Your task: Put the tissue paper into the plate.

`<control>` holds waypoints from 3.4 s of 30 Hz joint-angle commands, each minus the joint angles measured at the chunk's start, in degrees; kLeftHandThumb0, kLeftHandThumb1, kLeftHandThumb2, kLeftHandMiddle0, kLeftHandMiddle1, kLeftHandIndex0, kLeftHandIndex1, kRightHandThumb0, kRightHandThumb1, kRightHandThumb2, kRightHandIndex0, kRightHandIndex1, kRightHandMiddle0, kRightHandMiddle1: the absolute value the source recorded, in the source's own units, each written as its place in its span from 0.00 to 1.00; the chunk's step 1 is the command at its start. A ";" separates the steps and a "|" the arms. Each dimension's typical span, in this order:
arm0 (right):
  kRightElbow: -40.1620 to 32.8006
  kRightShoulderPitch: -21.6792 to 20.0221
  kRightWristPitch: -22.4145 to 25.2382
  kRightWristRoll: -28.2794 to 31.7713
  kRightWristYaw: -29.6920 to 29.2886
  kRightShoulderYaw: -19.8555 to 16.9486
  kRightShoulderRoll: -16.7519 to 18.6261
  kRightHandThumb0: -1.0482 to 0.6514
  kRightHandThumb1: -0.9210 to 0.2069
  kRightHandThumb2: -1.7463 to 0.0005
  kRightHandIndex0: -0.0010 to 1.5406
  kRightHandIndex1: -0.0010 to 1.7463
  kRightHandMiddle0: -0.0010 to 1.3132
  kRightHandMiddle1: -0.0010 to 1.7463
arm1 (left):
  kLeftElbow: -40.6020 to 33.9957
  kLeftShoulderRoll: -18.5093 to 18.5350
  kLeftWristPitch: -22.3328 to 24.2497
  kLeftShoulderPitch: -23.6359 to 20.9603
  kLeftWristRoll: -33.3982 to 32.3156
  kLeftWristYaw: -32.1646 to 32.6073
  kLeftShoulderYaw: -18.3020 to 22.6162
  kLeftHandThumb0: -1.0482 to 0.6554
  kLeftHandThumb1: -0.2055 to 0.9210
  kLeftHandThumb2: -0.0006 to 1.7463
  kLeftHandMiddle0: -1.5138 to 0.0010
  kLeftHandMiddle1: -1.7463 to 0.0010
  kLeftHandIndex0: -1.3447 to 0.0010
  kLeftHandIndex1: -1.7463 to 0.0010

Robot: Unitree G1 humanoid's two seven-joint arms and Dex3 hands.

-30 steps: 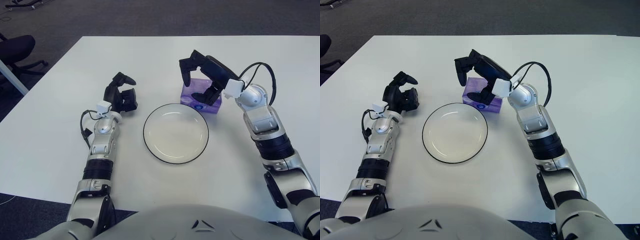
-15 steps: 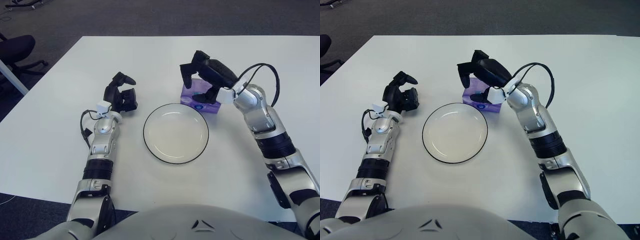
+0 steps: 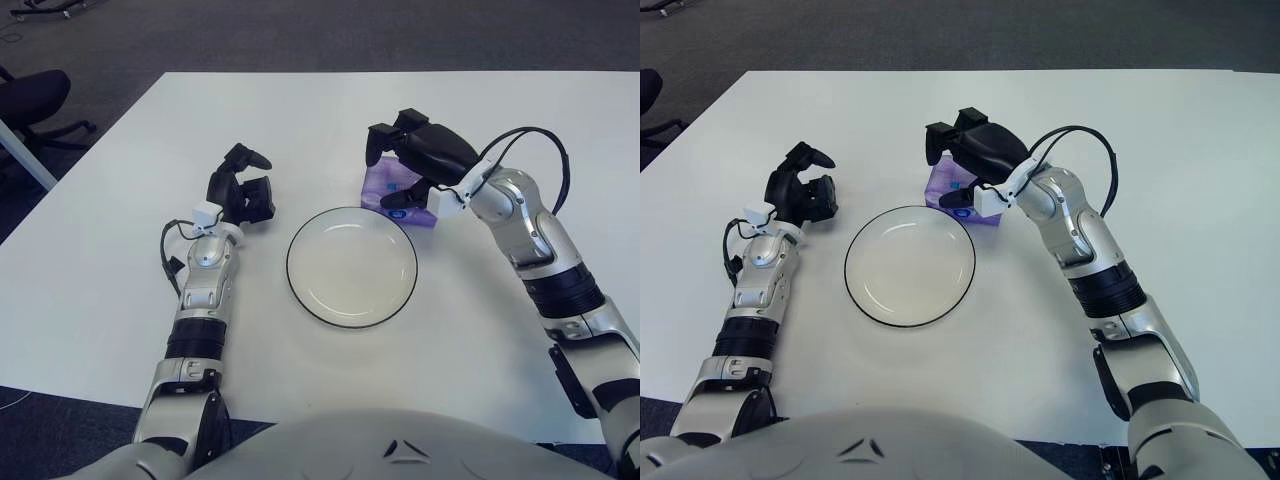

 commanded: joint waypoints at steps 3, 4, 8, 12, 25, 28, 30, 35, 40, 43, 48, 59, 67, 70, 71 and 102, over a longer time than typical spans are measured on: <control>-1.44 0.88 0.05 -2.59 1.19 0.23 -2.53 0.06 0.00 0.69 0.00 0.30 0.00 0.56 | 6.65 -3.73 -0.17 10.24 -0.12 0.00 -0.77 0.33 0.47 0.75 0.13 0.00 0.55 0.00; -1.37 1.20 -0.05 -2.55 1.13 0.11 -2.72 0.06 0.00 0.68 0.00 0.28 0.00 0.55 | 6.64 -3.71 -0.19 10.26 -0.12 -0.02 -0.78 0.33 0.47 0.75 0.13 0.00 0.55 0.00; -0.95 2.91 -0.04 -1.73 1.30 -0.27 -3.50 0.03 0.00 0.67 0.00 0.19 0.00 0.50 | 6.81 -3.66 -0.26 10.24 -0.09 -0.13 -0.83 0.33 0.47 0.75 0.13 0.00 0.55 0.00; -0.95 3.78 1.34 -0.90 2.64 -0.35 -3.62 0.01 0.00 0.65 0.00 0.12 0.00 0.45 | 7.15 -3.55 -0.30 10.08 -0.15 -0.34 -0.79 0.33 0.47 0.75 0.13 0.00 0.55 0.00; -0.96 4.44 3.60 1.16 8.36 -0.57 -5.12 0.00 0.00 0.61 0.00 0.02 0.00 0.35 | 7.19 -3.49 -0.68 10.03 0.13 -0.08 -0.65 0.33 0.47 0.75 0.12 0.00 0.55 0.00; -0.58 4.55 3.64 1.76 9.41 -0.62 -5.57 0.00 0.00 0.60 0.00 0.01 0.00 0.33 | 7.09 -3.47 -0.78 10.12 0.18 -0.06 -0.67 0.33 0.47 0.75 0.12 0.00 0.55 0.00; -0.30 4.62 3.50 1.98 9.83 -0.66 -5.80 0.00 0.00 0.60 0.00 0.01 0.00 0.32 | 7.05 -3.48 -0.75 10.15 0.06 -0.14 -0.62 0.33 0.47 0.75 0.12 0.00 0.55 0.00; 0.34 4.56 3.24 2.59 11.11 -0.52 -6.54 0.00 0.00 0.59 0.00 0.00 0.00 0.30 | 7.08 -3.56 -0.62 10.12 -0.16 -0.21 -0.52 0.33 0.47 0.75 0.12 0.00 0.54 0.00; 0.63 4.96 2.97 3.13 13.00 -0.17 -7.84 0.00 0.00 0.57 0.00 0.00 0.00 0.28 | 7.11 -3.56 -0.35 10.07 0.34 0.44 -0.59 0.33 0.47 0.75 0.12 0.00 0.54 0.00; 0.80 5.08 2.87 3.20 13.56 0.03 -8.18 0.00 0.00 0.58 0.00 0.00 0.00 0.27 | 6.87 -3.47 -0.14 10.17 0.36 0.46 -0.58 0.33 0.47 0.75 0.12 0.00 0.54 0.00; 0.94 5.13 3.23 3.41 14.64 0.30 -8.52 0.00 0.00 0.59 0.00 0.00 0.00 0.26 | 6.93 -3.46 -0.41 10.19 0.20 0.18 -0.56 0.33 0.47 0.75 0.12 0.00 0.55 0.00; 1.40 4.67 5.12 2.00 17.47 1.28 -9.09 0.00 0.00 0.62 0.00 0.00 0.00 0.23 | 6.37 -3.45 -0.50 10.65 0.16 0.18 -0.55 0.33 0.47 0.75 0.12 0.00 0.55 0.00; 2.04 5.62 6.11 0.16 16.23 1.14 -9.07 0.00 0.00 0.66 0.00 0.00 0.00 0.24 | 6.02 -3.39 -0.36 10.89 0.36 0.26 -0.68 0.34 0.48 0.75 0.12 0.00 0.55 0.00; 2.02 6.59 7.51 -1.26 14.32 0.77 -8.56 0.03 0.01 0.72 0.00 0.00 0.00 0.26 | 6.20 -3.41 -0.49 10.81 0.07 0.00 -0.55 0.34 0.48 0.74 0.12 0.00 0.55 0.00; 1.96 6.79 7.89 -1.52 13.94 0.70 -8.43 0.06 0.02 0.74 0.00 0.00 0.00 0.27 | 6.26 -3.43 -0.53 10.78 -0.03 -0.07 -0.50 0.34 0.48 0.74 0.12 0.00 0.55 0.00; 16.25 12.36 3.87 -4.58 -14.83 1.89 -7.99 0.74 0.45 0.35 0.17 0.99 0.20 0.98 | 6.26 -3.42 -1.11 11.01 -1.16 -0.84 0.23 0.34 0.51 0.72 0.12 0.00 0.57 0.00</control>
